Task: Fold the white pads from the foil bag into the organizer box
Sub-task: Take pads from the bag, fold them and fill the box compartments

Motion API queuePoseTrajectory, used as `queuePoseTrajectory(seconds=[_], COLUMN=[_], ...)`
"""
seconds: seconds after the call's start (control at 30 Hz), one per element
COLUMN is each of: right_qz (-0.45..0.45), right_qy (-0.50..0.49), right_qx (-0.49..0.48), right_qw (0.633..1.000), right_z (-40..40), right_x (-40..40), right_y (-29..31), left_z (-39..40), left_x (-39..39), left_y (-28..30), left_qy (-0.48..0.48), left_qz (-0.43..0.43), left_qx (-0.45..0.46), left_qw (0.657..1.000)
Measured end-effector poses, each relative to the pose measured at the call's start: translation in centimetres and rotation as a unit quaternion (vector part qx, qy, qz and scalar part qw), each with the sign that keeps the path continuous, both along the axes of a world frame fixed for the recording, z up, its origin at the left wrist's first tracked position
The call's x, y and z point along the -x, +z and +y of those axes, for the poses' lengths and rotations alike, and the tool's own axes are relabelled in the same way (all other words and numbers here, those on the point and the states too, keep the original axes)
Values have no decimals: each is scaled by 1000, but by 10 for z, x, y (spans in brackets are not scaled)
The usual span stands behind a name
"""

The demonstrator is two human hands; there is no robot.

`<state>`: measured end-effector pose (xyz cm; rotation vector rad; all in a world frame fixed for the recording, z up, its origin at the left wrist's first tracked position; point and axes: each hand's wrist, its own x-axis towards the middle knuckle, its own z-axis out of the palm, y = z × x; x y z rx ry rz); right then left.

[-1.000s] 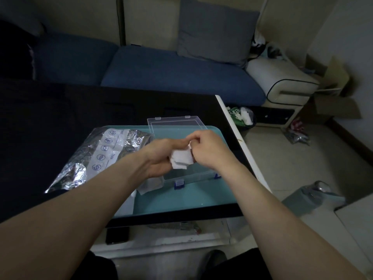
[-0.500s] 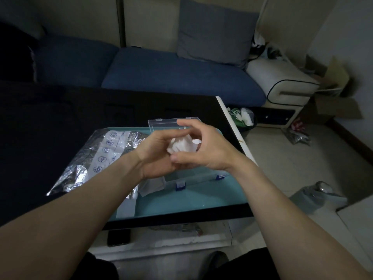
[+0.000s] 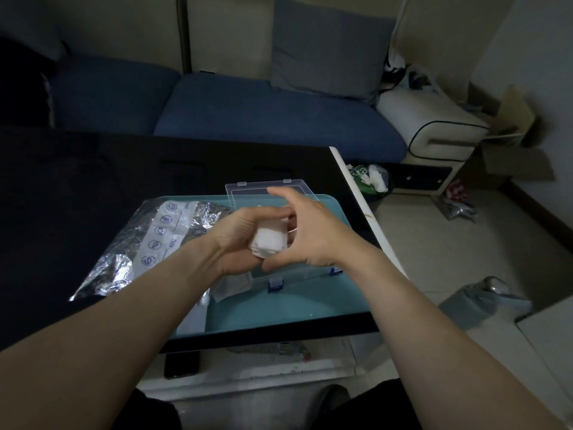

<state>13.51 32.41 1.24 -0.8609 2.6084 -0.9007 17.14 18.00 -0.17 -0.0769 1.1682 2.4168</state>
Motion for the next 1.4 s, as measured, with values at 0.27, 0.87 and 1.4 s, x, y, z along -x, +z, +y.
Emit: queuePoseTrajectory(seconds=[0.27,0.87,1.4], right_qz=[81,109,-159], right_qy=[4,5,70], right_qx=[-109,-90,63], right_qw=[991,990,983], right_z=[-6,-7,35], right_x=[-5,-3,15], right_y=[6,1,-1], left_z=[8,10,3], left_x=[0,-1,0], left_y=[-4,-2,-10], left_qy=[20,41,-28], left_qz=[-18,-18,12], left_qx=[57,100,191], left_qw=[998,994,981])
